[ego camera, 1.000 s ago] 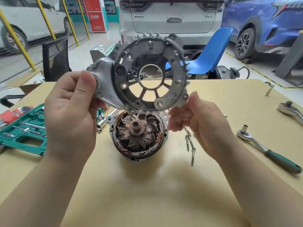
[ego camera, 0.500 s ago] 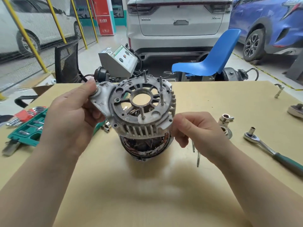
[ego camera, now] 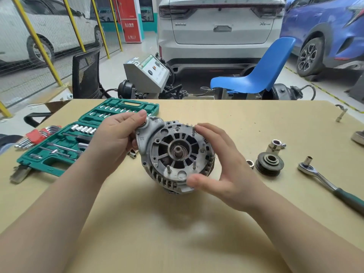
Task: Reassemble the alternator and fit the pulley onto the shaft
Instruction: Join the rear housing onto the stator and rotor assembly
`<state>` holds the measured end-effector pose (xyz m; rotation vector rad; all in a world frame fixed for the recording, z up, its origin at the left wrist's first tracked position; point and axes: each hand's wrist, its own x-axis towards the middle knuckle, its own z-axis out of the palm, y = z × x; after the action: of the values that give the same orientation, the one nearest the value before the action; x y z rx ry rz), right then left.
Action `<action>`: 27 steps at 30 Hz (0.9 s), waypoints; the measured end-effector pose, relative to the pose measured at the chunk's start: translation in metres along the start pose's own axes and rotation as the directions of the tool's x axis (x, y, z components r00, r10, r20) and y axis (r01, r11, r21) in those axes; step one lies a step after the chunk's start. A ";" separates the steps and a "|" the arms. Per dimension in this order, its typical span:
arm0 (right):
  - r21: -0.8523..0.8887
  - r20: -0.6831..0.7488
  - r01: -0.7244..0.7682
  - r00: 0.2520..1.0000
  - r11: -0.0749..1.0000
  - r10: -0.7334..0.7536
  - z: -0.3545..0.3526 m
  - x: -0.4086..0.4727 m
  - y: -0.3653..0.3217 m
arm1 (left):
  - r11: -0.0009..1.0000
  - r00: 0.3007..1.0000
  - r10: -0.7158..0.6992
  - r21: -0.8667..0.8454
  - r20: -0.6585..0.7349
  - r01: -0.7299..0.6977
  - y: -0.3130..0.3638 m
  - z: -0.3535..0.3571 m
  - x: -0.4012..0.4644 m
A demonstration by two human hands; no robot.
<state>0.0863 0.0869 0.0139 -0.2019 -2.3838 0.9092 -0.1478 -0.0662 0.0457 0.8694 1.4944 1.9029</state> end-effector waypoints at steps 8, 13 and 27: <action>-0.134 0.050 0.047 0.998 0.990 -0.041 0.011 -0.003 -0.010 | 0.997 0.992 0.078 0.011 -0.101 -0.077 -0.019 0.001 -0.007; -0.220 0.088 0.042 0.996 0.975 -0.023 0.011 -0.002 -0.009 | 0.984 0.975 0.160 0.096 -0.154 -0.147 -0.029 0.010 -0.012; -0.242 0.075 -0.010 0.997 0.970 0.029 0.014 -0.002 -0.007 | 0.958 0.971 0.222 0.204 -0.092 -0.200 -0.042 0.017 -0.013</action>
<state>0.0804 0.0727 0.0087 -0.2888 -2.5674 0.6440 -0.1251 -0.0566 0.0053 1.0606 1.7382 2.0120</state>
